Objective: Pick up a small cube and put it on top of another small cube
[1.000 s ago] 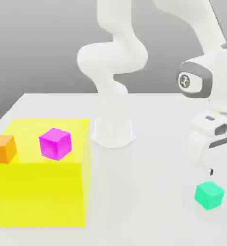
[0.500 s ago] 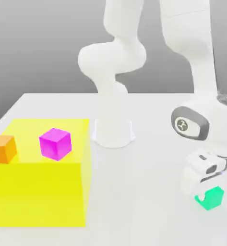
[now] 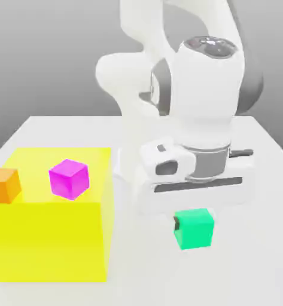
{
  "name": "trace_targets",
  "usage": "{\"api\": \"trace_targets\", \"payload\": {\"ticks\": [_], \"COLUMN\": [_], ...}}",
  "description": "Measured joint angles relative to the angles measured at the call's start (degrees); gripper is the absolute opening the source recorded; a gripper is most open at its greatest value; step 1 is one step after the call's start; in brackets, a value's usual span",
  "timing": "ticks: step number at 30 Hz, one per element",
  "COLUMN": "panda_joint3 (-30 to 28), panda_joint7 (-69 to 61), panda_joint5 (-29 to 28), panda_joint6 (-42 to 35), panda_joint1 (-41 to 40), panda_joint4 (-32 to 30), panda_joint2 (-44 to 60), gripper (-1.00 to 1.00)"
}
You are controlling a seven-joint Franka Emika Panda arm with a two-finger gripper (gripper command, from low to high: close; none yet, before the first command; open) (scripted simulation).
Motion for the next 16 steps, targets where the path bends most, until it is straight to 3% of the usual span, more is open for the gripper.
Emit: {"api": "trace_targets", "payload": {"ticks": [9, 12, 13, 16], "panda_joint3": [-12.5, -14.1, -14.2, -14.2], "panda_joint7": [-13.6, -15.1, -15.3, -15.3], "panda_joint5": [-1.0, -0.7, -0.5, -0.5], "panda_joint6": [-17.1, -12.9, -10.8, -10.8], "panda_joint1": [-15.1, -16.3, -16.5, -16.5], "panda_joint4": [8.4, 5.9, 4.6, 4.6], "panda_joint2": [-8.3, -6.6, -5.7, -5.7], "gripper": [-1.0, -1.0, 1.0, 1.0]}}
